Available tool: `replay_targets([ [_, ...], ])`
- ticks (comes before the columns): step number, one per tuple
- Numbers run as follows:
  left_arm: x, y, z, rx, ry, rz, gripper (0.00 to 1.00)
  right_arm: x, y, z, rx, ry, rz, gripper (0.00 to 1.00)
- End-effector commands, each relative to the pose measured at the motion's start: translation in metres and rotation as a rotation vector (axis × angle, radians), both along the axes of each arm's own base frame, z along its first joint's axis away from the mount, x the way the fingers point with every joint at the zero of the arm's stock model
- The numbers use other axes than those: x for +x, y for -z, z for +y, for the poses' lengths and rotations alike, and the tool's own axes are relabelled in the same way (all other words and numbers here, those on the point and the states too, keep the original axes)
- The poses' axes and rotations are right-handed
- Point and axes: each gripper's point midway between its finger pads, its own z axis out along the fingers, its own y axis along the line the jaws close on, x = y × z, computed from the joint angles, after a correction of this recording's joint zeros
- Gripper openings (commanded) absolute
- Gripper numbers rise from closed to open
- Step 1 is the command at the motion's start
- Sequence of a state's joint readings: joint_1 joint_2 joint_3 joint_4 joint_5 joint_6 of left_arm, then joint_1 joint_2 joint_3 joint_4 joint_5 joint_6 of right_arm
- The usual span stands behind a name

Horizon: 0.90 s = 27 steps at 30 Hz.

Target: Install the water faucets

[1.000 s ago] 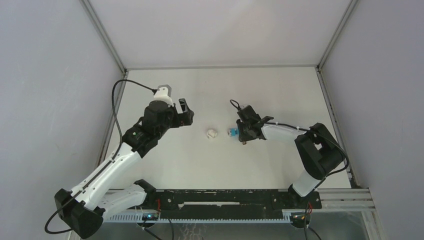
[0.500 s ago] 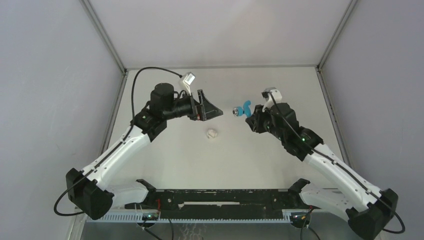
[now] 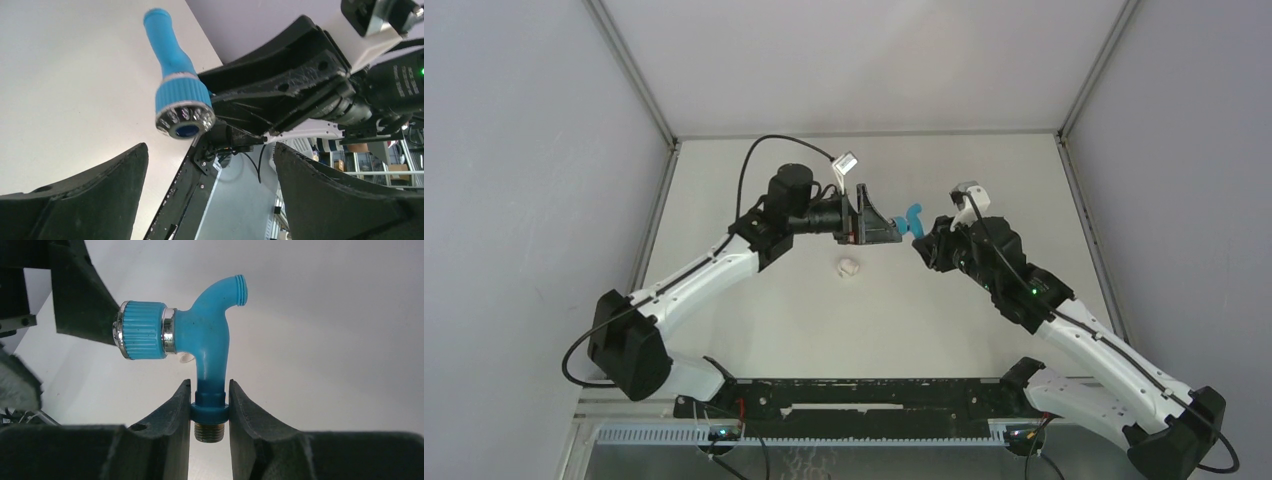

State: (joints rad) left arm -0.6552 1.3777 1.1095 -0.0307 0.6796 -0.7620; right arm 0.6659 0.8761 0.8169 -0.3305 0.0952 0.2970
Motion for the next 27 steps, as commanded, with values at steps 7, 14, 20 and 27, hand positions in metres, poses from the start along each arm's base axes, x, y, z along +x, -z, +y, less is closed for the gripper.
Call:
replay_targets([
  [7,0.02,-0.031,-0.015,-0.091,0.012,0.009,0.91,-0.002,-0.021,0.016,0.042,-0.048,-0.083,0.0],
  [14,0.024,-0.024,-0.019,-0.085,0.018,0.033,0.83,-0.001,-0.014,0.017,0.036,-0.03,-0.073,0.0],
  [20,0.025,-0.013,-0.02,-0.063,0.005,0.055,0.77,0.0,-0.013,0.016,0.038,-0.024,-0.076,0.0],
  [27,0.026,-0.013,-0.022,-0.061,-0.007,0.051,0.19,-0.003,-0.014,0.018,0.043,-0.037,-0.079,0.0],
])
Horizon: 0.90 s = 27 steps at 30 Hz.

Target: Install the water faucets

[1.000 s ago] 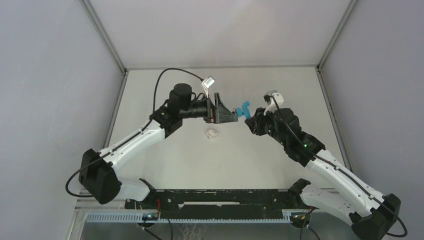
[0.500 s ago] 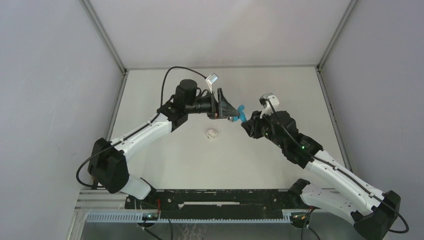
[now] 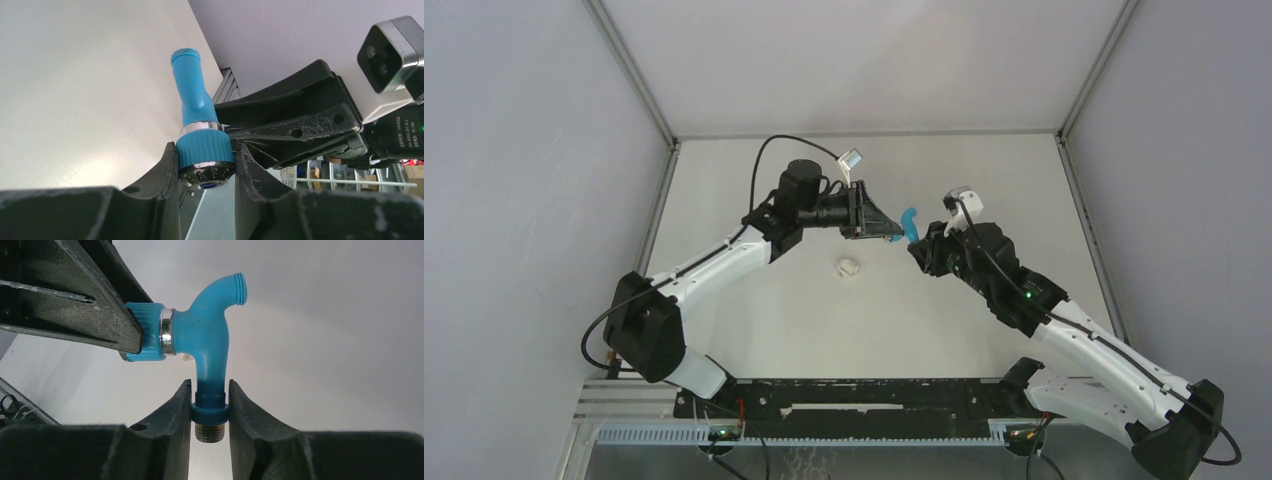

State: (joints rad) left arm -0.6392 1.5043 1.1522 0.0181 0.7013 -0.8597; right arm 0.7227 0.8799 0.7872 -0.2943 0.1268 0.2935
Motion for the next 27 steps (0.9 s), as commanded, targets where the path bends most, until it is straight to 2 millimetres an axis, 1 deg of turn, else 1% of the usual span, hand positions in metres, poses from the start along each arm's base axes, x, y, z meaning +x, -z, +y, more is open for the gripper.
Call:
replay_targets([
  [1,0.003,-0.031,-0.007,-0.056,0.005,-0.077,0.18,0.002,-0.02,0.007,0.055,-0.013,-0.067,0.0],
  [2,0.003,-0.031,-0.006,-0.055,0.004,-0.08,0.15,0.0,-0.021,0.008,0.059,-0.019,-0.066,0.0],
  [3,0.003,-0.031,-0.006,-0.054,0.004,-0.088,0.09,-0.001,-0.021,0.009,0.063,-0.028,-0.063,0.0],
  [4,0.004,-0.031,-0.005,-0.047,0.003,-0.099,0.01,-0.004,-0.021,0.013,0.07,-0.058,-0.059,0.0],
  [5,0.004,-0.03,-0.003,-0.033,0.007,-0.112,0.0,-0.01,-0.023,0.018,0.087,-0.112,-0.05,0.0],
  [6,0.003,-0.029,0.0,-0.012,0.011,-0.117,0.0,-0.015,-0.026,0.023,0.111,-0.18,-0.034,0.1],
  [7,0.003,-0.029,0.002,0.005,0.019,-0.133,0.0,-0.018,-0.028,0.023,0.13,-0.227,-0.008,0.3],
  [8,0.002,-0.031,0.006,0.017,0.033,-0.158,0.0,-0.02,-0.03,0.022,0.148,-0.262,0.025,0.53],
  [9,-0.001,-0.034,0.009,0.028,0.055,-0.187,0.0,-0.023,-0.033,0.019,0.164,-0.292,0.052,0.69],
  [10,-0.005,-0.036,0.013,0.044,0.086,-0.223,0.0,-0.026,-0.037,0.017,0.182,-0.322,0.074,0.77],
  [12,-0.02,-0.044,0.022,0.06,0.194,-0.311,0.0,-0.032,-0.048,0.01,0.24,-0.371,0.103,0.87],
  [14,-0.038,-0.058,0.03,0.054,0.286,-0.397,0.0,-0.041,-0.06,0.007,0.32,-0.432,0.135,0.9],
  [16,-0.055,-0.071,0.039,0.029,0.349,-0.478,0.0,-0.046,-0.073,0.004,0.4,-0.473,0.157,0.91],
  [19,-0.08,-0.074,0.053,0.017,0.445,-0.562,0.0,-0.055,-0.089,0.001,0.464,-0.56,0.14,0.92],
  [20,-0.084,-0.074,0.057,0.027,0.465,-0.602,0.0,-0.058,-0.095,0.003,0.467,-0.595,0.116,0.94],
  [22,-0.092,-0.073,0.063,0.044,0.5,-0.637,0.0,-0.061,-0.099,0.003,0.462,-0.624,0.093,0.96],
  [25,-0.101,-0.074,0.071,0.058,0.541,-0.642,0.0,-0.06,-0.102,0.004,0.459,-0.625,0.071,0.99],
  [27,-0.104,-0.074,0.072,0.058,0.553,-0.637,0.0,-0.067,-0.106,0.011,0.464,-0.686,0.067,1.0],
])
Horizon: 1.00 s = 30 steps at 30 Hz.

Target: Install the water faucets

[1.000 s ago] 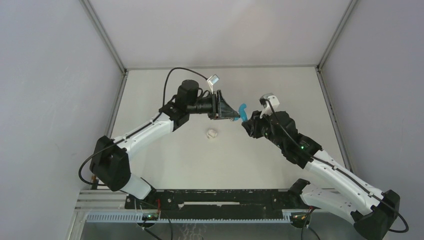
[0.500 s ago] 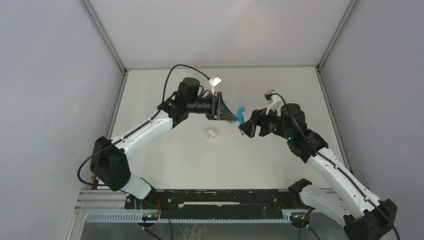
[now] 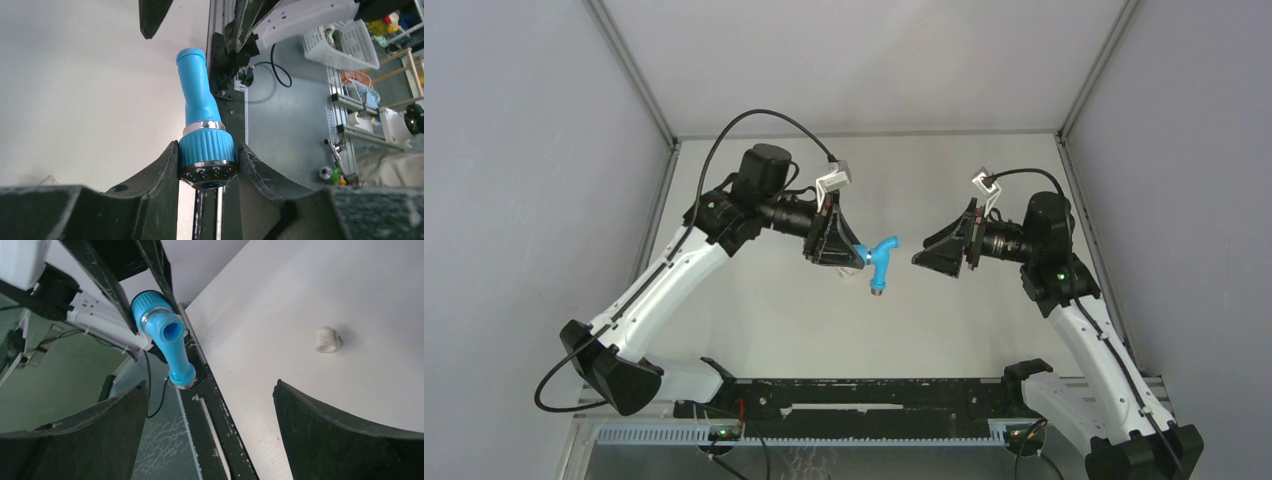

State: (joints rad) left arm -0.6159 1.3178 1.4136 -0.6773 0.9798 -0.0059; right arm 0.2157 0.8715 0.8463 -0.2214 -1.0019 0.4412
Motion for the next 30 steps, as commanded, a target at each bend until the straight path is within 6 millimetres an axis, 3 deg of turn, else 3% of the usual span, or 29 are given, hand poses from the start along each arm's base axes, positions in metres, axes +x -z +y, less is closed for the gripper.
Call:
replay_targets([
  [1,-0.02,-0.011,0.01,-0.01,0.105,-0.067,0.0,-0.023,-0.034,0.016,0.068,-0.175,-0.123,1.0],
  [5,-0.025,-0.004,0.01,0.025,0.136,-0.041,0.0,-0.043,-0.033,0.039,0.051,-0.306,-0.142,1.0],
  [13,-0.032,0.0,0.008,0.055,0.173,-0.012,0.0,-0.056,-0.017,0.071,-0.02,-0.466,-0.125,0.95],
  [21,-0.034,0.0,0.009,0.065,0.183,-0.007,0.0,-0.07,-0.006,0.084,-0.03,-0.582,-0.101,0.73],
  [26,-0.036,0.0,0.009,0.064,0.197,-0.003,0.0,-0.068,-0.002,0.086,-0.041,-0.573,-0.094,0.44],
  [28,-0.037,0.001,0.008,0.065,0.202,0.004,0.0,-0.067,-0.002,0.087,-0.04,-0.57,-0.089,0.42],
  [30,-0.038,0.001,0.007,0.064,0.209,0.008,0.0,-0.067,-0.003,0.089,-0.034,-0.571,-0.087,0.46],
])
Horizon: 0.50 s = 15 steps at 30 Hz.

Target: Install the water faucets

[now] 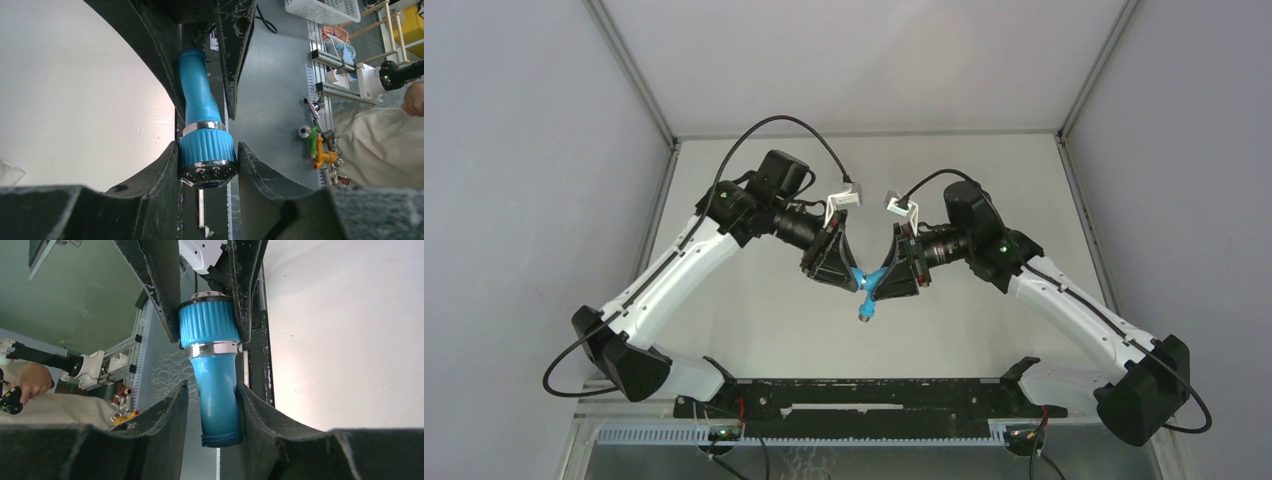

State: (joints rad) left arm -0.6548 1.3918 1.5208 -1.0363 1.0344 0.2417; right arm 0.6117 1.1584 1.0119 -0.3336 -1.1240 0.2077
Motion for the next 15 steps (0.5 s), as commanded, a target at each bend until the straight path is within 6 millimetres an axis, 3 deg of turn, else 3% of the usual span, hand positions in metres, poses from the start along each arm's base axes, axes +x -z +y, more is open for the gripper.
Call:
replay_targets([
  [1,-0.0019,-0.0177,-0.0049,-0.058,0.043,-0.04,0.0,0.0003,-0.022,0.0057,0.06,-0.028,-0.07,0.48],
  [7,-0.0034,-0.0176,-0.0054,-0.055,0.054,-0.033,0.0,-0.006,-0.0237,0.0108,0.075,-0.067,-0.064,0.42],
  [8,-0.0039,-0.0178,-0.0055,-0.055,0.057,-0.035,0.0,-0.0075,-0.0234,0.0114,0.075,-0.074,-0.064,0.37],
  [10,-0.003,-0.0174,-0.0055,-0.05,0.053,-0.037,0.0,-0.0086,-0.0224,0.0127,0.074,-0.081,-0.062,0.05],
  [11,-0.0027,-0.0172,-0.0057,-0.049,0.052,-0.038,0.0,-0.0073,-0.0217,0.013,0.068,-0.071,-0.056,0.0],
  [14,0.0008,-0.0198,-0.0063,-0.042,0.035,-0.049,0.0,-0.0034,-0.0213,0.0128,0.059,-0.042,-0.053,0.0],
  [15,0.0042,-0.0206,-0.0068,-0.033,0.016,-0.054,0.05,0.0009,-0.0208,0.0123,0.053,-0.011,-0.054,0.0],
])
